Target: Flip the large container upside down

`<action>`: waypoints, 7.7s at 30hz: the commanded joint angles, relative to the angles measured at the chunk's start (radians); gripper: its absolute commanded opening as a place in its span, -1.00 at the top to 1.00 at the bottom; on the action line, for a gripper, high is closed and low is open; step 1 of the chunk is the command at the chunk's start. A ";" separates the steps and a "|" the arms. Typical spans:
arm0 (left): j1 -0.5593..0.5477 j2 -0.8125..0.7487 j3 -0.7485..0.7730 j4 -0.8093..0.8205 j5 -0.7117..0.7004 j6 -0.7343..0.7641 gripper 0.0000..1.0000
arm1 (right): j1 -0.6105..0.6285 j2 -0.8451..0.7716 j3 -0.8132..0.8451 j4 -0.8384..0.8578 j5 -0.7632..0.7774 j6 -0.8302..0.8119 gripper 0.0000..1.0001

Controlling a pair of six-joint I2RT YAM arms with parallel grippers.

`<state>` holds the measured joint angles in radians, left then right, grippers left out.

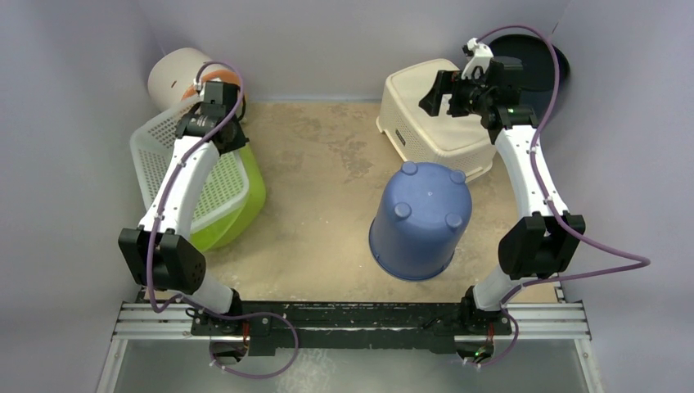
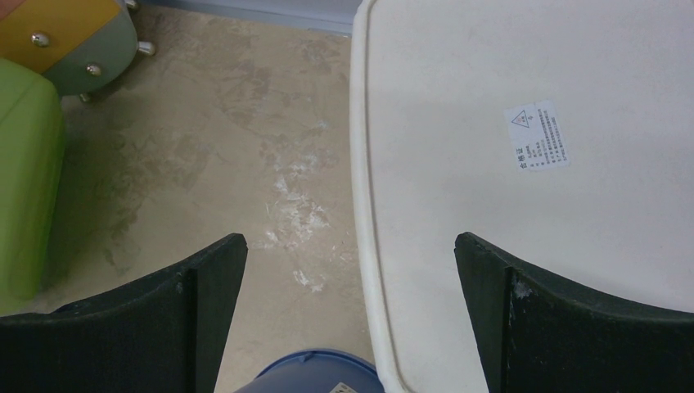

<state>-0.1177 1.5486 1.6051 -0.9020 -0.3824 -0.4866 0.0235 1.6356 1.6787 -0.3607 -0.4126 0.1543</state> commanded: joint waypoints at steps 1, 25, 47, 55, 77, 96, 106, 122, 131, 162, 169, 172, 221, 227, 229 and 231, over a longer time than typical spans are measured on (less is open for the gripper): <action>0.007 -0.033 -0.076 0.114 0.076 0.006 1.00 | 0.002 -0.006 -0.001 0.031 -0.024 -0.003 -1.00; 0.007 0.066 -0.374 0.298 0.055 0.028 0.89 | 0.001 -0.040 -0.043 0.025 -0.012 -0.008 -1.00; 0.007 0.067 -0.317 0.259 0.026 0.022 1.00 | 0.001 -0.024 -0.045 0.028 -0.017 -0.009 -1.00; 0.007 0.027 -0.013 0.050 -0.031 0.095 1.00 | 0.001 -0.006 -0.034 0.032 -0.015 -0.010 -1.00; -0.031 0.107 0.440 0.147 0.358 -0.072 1.00 | 0.002 0.000 -0.027 0.009 -0.011 -0.016 -1.00; -0.143 0.195 -0.131 1.012 0.709 -0.574 1.00 | 0.001 0.000 0.005 -0.036 0.032 -0.055 -1.00; -0.121 0.246 -0.230 0.775 0.574 -0.416 1.00 | 0.001 0.013 -0.011 -0.023 0.017 -0.053 -1.00; -0.122 0.387 -0.162 0.477 0.395 -0.199 0.90 | 0.001 0.028 -0.007 -0.024 0.014 -0.046 -1.00; -0.119 0.369 -0.080 0.387 0.316 -0.134 0.15 | 0.000 0.025 -0.013 -0.021 0.013 -0.047 -1.00; -0.070 0.113 -0.296 0.209 -0.112 -0.126 -0.03 | 0.001 -0.005 -0.079 0.022 -0.023 -0.040 -1.00; -0.071 0.120 -0.364 0.319 -0.076 -0.153 -0.03 | 0.000 -0.002 -0.077 0.019 -0.020 -0.043 -1.00; -0.071 0.134 -0.379 0.339 -0.076 -0.150 -0.02 | 0.001 0.002 -0.076 0.020 -0.025 -0.044 -1.00; -0.077 -0.188 -0.677 1.353 0.582 -0.912 1.00 | 0.000 -0.008 -0.076 0.007 -0.006 -0.052 -1.00; -0.059 -0.157 -0.764 1.759 0.588 -1.172 1.00 | 0.000 -0.005 -0.074 0.008 -0.006 -0.053 -1.00; -0.059 -0.126 -0.769 1.948 0.571 -1.278 1.00 | 0.001 -0.003 -0.073 0.009 -0.007 -0.053 -1.00; -0.058 -0.111 -0.774 2.028 0.548 -1.349 1.00 | 0.000 -0.002 -0.074 0.011 -0.006 -0.051 -1.00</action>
<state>-0.1780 1.4181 0.8299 0.6704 0.1791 -1.5799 0.0235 1.6752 1.5986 -0.3630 -0.4122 0.1127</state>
